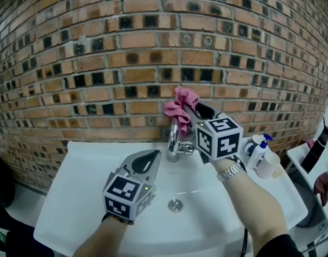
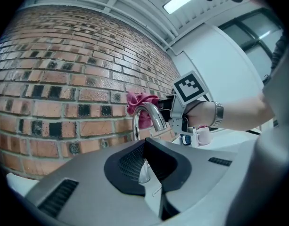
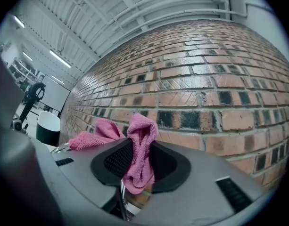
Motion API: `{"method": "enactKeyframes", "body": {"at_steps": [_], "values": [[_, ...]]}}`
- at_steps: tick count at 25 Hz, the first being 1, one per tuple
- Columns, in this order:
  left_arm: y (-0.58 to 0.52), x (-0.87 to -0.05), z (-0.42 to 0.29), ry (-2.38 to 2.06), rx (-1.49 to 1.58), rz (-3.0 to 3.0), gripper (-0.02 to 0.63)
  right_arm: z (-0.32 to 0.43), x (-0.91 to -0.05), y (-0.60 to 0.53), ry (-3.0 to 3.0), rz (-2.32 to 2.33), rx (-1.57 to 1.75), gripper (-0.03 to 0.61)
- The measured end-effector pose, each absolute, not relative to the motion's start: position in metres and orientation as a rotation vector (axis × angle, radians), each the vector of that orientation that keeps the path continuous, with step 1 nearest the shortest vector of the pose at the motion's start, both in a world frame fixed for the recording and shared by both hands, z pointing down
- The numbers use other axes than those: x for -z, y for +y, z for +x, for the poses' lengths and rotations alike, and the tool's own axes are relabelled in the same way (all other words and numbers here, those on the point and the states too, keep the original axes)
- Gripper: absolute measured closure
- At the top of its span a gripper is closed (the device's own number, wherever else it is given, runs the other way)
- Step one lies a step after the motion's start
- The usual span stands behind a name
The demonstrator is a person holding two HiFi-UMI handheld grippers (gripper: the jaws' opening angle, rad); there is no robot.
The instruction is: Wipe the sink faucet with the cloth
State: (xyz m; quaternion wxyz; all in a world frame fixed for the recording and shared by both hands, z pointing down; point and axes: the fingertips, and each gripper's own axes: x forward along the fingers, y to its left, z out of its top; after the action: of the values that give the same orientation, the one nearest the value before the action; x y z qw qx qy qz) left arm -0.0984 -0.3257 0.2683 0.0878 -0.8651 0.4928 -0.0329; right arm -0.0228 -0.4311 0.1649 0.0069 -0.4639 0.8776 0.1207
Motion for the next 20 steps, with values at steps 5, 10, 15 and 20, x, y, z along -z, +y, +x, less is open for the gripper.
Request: {"method": "enactKeyframes", "body": {"at_steps": [5,10,15,20], "values": [[-0.326,-0.269,-0.100,1.467,0.099,-2.579,0.614,-0.021,-0.177,-0.444,2.757,-1.504,-0.369,0.469],[-0.327,-0.271,-0.102,1.477,0.104,-2.580,0.614,-0.020,-0.194,-0.456,2.782,-1.553,-0.358,0.477],[-0.328,-0.271,-0.103,1.483,0.105,-2.581,0.614,-0.021,-0.205,-0.462,2.805,-1.583,-0.361,0.482],[-0.328,-0.271,-0.103,1.480,0.106,-2.580,0.614,-0.021,-0.216,-0.465,2.830,-1.616,-0.378,0.483]]}}
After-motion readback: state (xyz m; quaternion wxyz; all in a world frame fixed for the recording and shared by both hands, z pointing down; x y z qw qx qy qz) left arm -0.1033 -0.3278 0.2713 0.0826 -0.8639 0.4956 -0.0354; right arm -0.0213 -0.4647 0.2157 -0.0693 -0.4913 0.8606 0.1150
